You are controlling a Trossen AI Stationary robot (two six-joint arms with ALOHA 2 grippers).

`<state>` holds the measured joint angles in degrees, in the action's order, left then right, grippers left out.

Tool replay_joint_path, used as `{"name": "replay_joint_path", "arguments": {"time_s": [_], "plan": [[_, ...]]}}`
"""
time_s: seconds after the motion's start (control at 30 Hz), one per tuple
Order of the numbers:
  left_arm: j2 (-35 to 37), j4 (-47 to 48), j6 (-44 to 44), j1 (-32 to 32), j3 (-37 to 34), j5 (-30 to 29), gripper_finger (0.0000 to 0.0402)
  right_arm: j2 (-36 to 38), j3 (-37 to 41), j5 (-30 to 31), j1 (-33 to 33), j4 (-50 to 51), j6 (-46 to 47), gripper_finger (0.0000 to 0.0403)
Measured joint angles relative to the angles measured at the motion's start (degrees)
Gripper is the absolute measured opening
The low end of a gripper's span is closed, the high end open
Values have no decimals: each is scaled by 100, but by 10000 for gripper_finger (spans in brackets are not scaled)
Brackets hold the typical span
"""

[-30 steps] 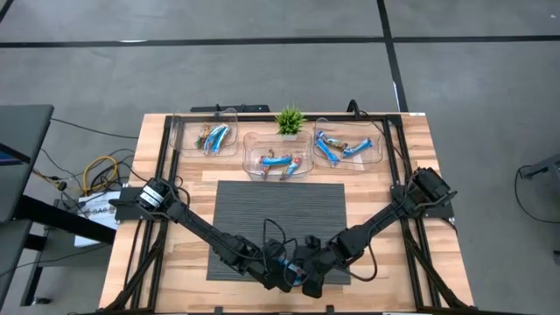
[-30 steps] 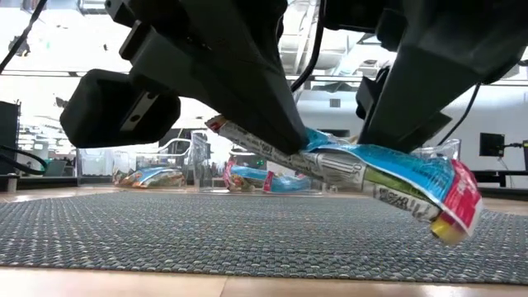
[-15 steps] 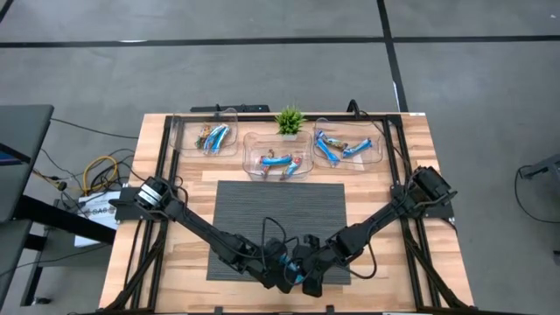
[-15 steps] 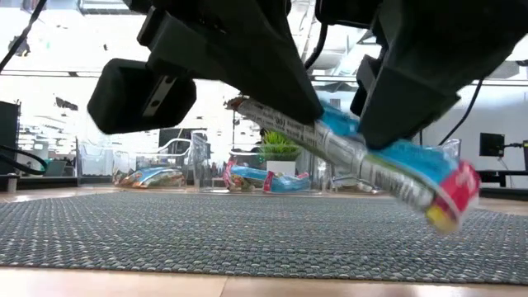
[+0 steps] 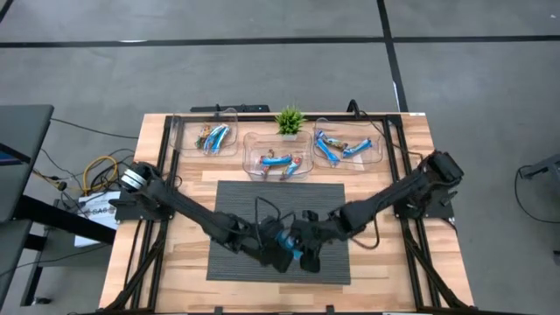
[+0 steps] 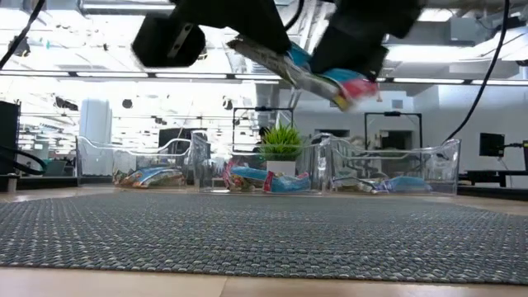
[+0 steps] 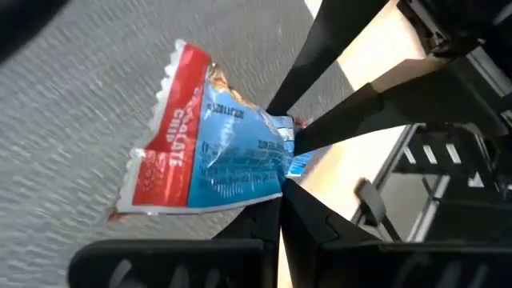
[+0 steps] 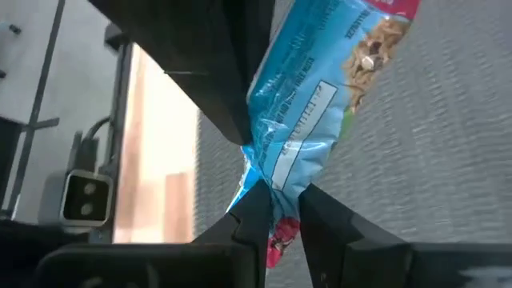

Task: Pick and place Granola Bars by type
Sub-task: Put the red granola bar into the center transparent bin

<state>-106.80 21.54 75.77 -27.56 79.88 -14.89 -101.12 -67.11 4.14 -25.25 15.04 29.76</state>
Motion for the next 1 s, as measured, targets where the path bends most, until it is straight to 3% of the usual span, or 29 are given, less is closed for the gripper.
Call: {"name": "replay_joint_path", "arguments": {"time_s": [0.3, 0.53, 0.73, 1.0], "plan": [[996, 1038, -972, 978, 7, 100, 0, 938, 2, 42, 1015, 670, -581, 50], [1636, 1358, -2009, 2171, 8, 392, 0, 1597, -3, 25, 2020, 882, -1261, 50], [1854, 1252, -2738, 3158, 0, 760, 0, 1587, -284, 19, 3177, 1317, -2043, 50], [2259, 682, -3310, 3635, 1, 902, 0, 1339, -449, -323, 4325, 1545, -2654, 51]]}}
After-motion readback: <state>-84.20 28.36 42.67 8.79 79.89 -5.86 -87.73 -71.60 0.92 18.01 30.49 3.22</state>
